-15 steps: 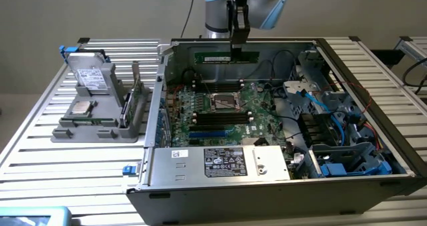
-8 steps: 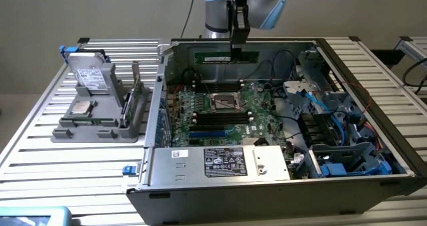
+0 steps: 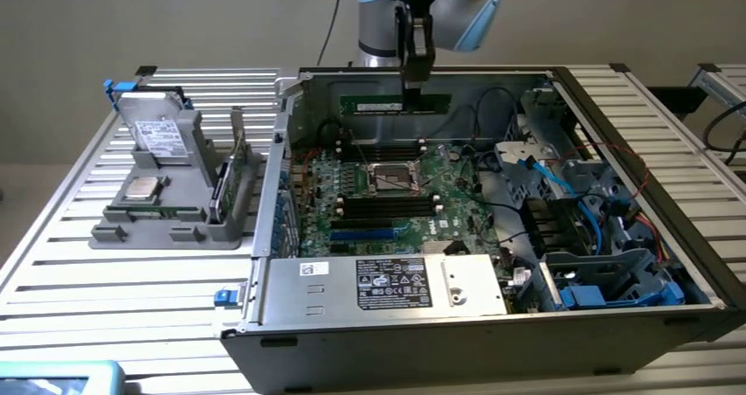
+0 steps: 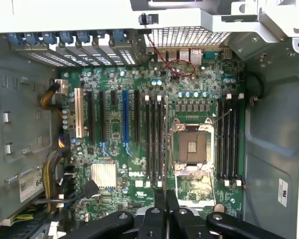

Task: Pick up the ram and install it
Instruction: 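Insert the ram into the slot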

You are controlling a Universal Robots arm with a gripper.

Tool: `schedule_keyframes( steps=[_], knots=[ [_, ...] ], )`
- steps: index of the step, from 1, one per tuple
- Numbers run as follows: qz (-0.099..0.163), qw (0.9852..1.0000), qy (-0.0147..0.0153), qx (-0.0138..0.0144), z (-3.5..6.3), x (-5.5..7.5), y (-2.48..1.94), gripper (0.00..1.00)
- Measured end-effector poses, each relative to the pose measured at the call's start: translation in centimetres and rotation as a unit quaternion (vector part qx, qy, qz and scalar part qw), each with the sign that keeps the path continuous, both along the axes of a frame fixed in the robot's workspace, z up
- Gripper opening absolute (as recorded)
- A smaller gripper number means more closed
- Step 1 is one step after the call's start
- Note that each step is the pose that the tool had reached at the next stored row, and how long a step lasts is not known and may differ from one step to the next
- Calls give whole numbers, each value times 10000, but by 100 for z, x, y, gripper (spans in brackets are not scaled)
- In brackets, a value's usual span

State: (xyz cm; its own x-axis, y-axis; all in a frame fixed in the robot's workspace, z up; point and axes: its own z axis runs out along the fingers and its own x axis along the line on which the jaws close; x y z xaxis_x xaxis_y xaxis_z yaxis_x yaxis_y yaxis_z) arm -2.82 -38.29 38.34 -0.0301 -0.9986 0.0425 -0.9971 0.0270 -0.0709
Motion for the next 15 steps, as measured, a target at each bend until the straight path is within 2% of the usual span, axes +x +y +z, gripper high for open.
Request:
schedule_keyframes(
  steps=[3,6,8,10,15],
  knots=[
    [0,10000,0,-40,-40,0,0,13],
    [-1,10000,-1,-94,-78,-2,0,13],
    [1,9999,-1,-115,-111,-2,0,13],
    [0,9999,0,-124,-147,-2,0,13],
    [0,9999,2,-125,-238,-3,0,13]
  ],
)
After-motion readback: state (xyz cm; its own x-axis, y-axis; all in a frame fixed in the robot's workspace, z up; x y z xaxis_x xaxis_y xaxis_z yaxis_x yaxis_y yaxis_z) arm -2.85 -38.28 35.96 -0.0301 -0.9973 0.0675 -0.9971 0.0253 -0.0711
